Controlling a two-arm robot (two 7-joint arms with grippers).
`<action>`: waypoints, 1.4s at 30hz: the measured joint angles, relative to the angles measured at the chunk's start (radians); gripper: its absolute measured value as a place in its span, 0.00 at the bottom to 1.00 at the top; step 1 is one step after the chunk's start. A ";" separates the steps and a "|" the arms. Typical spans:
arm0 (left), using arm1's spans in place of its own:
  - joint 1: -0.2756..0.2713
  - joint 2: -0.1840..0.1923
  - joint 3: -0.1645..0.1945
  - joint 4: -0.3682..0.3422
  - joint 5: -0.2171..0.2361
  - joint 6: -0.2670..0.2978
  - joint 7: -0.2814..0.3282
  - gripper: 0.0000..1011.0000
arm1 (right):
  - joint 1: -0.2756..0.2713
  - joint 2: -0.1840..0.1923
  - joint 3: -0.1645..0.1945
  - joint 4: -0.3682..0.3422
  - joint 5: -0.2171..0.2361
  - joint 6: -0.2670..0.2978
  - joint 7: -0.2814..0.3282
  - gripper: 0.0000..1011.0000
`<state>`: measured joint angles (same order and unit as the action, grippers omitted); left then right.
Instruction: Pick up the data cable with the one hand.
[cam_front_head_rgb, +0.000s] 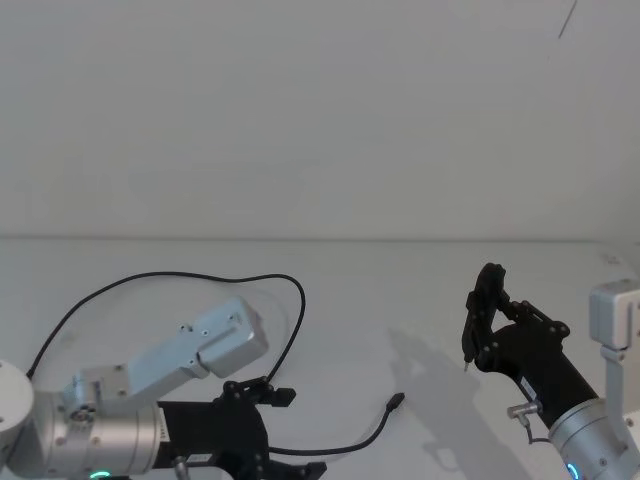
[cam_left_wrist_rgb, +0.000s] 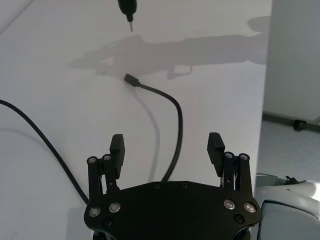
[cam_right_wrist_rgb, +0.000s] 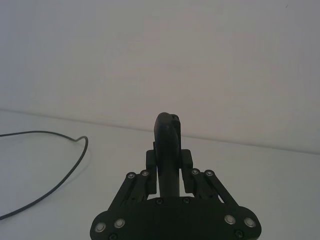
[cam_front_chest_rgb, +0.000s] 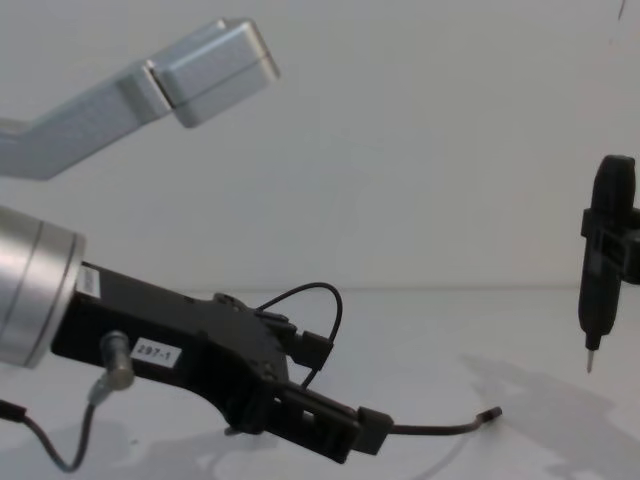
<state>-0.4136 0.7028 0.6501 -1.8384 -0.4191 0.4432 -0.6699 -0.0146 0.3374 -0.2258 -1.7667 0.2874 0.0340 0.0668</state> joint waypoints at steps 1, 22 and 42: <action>-0.002 -0.003 0.002 0.003 0.002 0.001 0.002 0.99 | 0.000 0.000 0.000 0.000 0.000 0.000 0.000 0.28; -0.070 -0.081 0.072 0.071 0.035 0.050 0.043 0.99 | 0.000 0.000 0.000 0.000 0.000 0.000 0.000 0.28; -0.095 -0.097 0.095 0.088 0.057 0.088 0.058 0.75 | 0.000 0.000 0.000 0.000 0.000 0.000 0.000 0.28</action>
<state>-0.5081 0.6057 0.7449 -1.7505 -0.3622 0.5316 -0.6121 -0.0146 0.3375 -0.2259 -1.7667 0.2874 0.0340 0.0668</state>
